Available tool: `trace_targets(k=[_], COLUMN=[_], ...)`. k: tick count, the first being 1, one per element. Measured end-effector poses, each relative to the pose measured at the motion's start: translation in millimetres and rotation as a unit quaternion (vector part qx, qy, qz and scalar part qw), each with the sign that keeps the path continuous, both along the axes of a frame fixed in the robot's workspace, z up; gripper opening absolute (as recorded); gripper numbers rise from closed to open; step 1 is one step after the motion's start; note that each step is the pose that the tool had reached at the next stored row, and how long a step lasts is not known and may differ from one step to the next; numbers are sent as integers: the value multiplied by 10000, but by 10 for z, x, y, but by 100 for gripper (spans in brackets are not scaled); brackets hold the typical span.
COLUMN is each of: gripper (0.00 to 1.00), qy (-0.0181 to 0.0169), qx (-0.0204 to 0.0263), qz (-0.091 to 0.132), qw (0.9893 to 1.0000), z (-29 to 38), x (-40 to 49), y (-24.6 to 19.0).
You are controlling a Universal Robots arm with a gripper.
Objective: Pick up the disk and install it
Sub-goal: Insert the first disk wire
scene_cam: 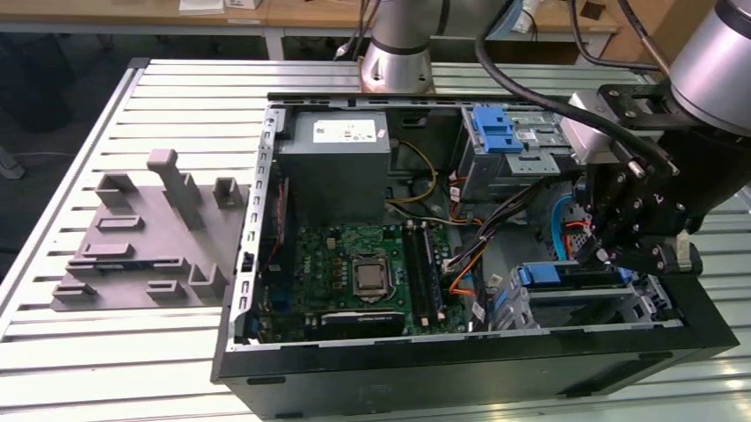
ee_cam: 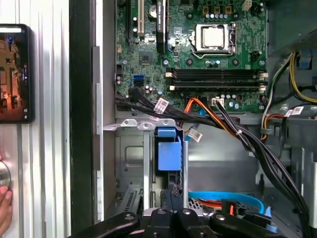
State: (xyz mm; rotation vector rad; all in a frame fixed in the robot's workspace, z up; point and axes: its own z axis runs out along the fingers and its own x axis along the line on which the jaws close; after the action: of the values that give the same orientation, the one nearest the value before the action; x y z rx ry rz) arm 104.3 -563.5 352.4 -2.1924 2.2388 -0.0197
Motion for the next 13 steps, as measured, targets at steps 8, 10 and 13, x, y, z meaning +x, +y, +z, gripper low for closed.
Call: trace_targets(k=[8, 10, 13], gripper=[11, 11, 11], qy=[-118, -131, -164], qx=[-6, -10, -10], qz=[1, 0, 0], qw=[9999, 9999, 9999], z=[62, 63, 75], x=[8, 17, 28], y=[130, 168, 219])
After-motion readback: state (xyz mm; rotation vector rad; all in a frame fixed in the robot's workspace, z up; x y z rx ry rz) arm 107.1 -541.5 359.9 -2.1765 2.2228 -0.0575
